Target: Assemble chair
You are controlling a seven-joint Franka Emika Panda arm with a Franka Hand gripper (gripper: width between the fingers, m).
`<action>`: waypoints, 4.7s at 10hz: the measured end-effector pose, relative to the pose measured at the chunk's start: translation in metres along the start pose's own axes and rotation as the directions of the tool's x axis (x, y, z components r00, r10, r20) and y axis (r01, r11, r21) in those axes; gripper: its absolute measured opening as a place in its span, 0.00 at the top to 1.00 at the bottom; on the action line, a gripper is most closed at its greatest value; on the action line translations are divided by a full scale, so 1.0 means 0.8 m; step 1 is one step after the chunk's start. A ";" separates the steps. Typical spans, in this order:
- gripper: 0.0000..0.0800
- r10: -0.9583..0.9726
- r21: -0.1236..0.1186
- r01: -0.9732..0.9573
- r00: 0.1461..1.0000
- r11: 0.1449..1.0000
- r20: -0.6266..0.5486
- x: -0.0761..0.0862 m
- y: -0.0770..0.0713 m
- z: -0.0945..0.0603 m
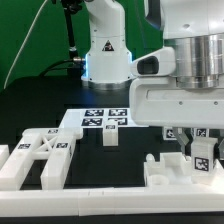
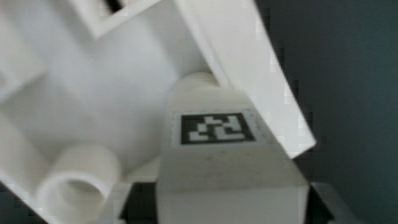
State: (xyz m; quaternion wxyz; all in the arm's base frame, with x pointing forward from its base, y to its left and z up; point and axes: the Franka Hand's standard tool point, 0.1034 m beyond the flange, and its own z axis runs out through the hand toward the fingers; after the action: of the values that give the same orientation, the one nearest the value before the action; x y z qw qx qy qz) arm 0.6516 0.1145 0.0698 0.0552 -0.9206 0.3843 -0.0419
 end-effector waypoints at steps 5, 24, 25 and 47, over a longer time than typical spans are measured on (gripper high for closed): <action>0.64 0.654 -0.026 -0.653 0.755 0.757 0.050 -0.003 0.002 -0.002; 0.19 0.805 -0.006 -0.806 0.591 0.592 0.053 0.015 0.019 -0.041; 0.19 0.805 -0.006 -0.805 0.592 0.593 0.053 0.015 0.019 -0.041; 0.19 -0.675 -0.054 0.675 0.738 0.736 0.022 -0.014 0.220 -0.007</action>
Offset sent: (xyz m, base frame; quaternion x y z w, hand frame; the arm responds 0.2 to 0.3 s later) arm 0.0140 0.0093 0.0130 0.0471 -0.0182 0.3307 0.9424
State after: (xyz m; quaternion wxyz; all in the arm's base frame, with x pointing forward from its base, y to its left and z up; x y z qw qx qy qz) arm 0.5195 -0.0010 0.0518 0.0095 -0.9985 0.0259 -0.0475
